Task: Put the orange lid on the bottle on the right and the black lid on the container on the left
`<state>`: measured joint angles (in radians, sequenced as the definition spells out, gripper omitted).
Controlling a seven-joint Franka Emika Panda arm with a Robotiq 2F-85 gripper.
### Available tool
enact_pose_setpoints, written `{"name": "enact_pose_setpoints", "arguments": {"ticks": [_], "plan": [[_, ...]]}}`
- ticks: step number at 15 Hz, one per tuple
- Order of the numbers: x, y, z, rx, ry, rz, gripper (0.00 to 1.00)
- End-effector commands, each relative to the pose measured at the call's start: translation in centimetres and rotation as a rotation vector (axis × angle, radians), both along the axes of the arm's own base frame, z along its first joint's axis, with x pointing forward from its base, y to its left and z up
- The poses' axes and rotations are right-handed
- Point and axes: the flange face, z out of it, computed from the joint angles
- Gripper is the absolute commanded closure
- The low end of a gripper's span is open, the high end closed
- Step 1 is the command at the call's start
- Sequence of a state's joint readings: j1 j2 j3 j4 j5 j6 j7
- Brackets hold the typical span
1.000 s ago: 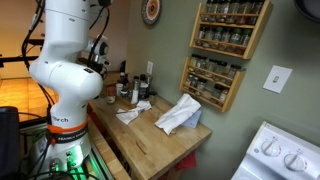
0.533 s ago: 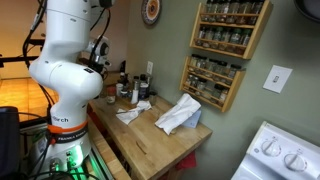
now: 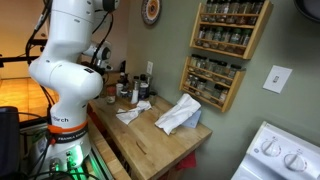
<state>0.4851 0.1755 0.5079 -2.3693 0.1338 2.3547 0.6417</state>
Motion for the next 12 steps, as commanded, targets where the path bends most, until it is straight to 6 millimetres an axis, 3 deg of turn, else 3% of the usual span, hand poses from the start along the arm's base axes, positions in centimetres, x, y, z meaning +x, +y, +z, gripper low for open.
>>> {"name": "enact_pose_setpoints", "arguments": {"ticks": [1, 12], "plan": [[-0.4, -0.5, -1.7, 0.000, 0.025, -0.011, 0.00], [0.1, -1.0, -4.8, 0.020, 0.035, -0.052, 0.00]]}}
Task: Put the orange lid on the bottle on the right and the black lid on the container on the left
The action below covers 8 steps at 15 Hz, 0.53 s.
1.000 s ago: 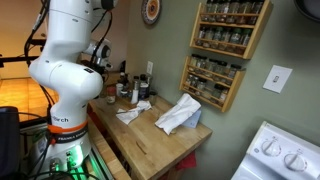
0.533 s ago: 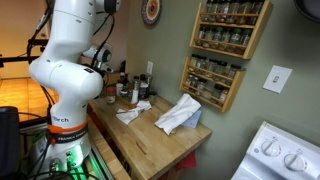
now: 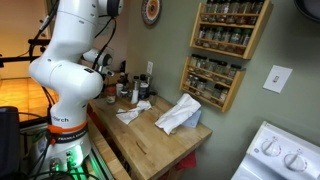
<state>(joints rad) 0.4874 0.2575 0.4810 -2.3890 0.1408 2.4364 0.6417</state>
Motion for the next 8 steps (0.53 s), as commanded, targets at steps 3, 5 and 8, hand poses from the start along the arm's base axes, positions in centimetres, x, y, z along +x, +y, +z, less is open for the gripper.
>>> {"name": "enact_pose_setpoints", "arguments": {"ticks": [3, 5, 8], "plan": [[-0.24, -0.02, -1.51, 0.021, 0.007, -0.020, 0.05], [-0.21, -0.07, -1.77, 0.019, 0.010, -0.026, 0.04], [-0.23, -0.17, -2.01, 0.016, 0.015, -0.031, 0.03]]}}
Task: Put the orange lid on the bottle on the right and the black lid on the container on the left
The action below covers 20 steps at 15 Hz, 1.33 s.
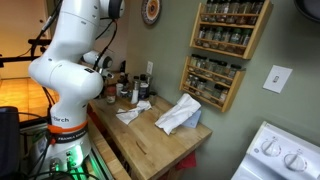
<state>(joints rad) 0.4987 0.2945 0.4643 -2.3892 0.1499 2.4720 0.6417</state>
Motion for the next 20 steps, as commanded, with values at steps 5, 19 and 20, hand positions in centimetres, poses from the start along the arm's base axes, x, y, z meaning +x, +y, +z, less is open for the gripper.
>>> {"name": "enact_pose_setpoints", "arguments": {"ticks": [5, 19, 20], "plan": [[-0.17, -0.11, -0.71, 0.013, 0.007, -0.030, 0.17], [0.18, 0.01, -1.23, 0.016, 0.011, -0.039, 0.50], [0.25, -0.02, -1.17, 0.016, 0.010, -0.040, 0.63]]}}
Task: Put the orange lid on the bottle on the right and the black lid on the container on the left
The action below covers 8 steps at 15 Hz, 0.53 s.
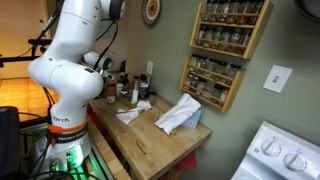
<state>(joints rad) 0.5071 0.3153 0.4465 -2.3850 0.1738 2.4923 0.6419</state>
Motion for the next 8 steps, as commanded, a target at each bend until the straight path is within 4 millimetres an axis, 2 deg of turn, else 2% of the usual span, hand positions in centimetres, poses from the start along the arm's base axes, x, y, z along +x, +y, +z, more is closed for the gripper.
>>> {"name": "enact_pose_setpoints", "arguments": {"ticks": [1, 4, 8], "plan": [[-0.1, 0.2, -0.2, 0.010, -0.002, -0.007, 0.69], [-0.3, -0.1, 0.1, 0.006, -0.007, -0.007, 0.69], [-0.8, -1.1, 1.6, -0.024, -0.016, 0.012, 0.69]]}}
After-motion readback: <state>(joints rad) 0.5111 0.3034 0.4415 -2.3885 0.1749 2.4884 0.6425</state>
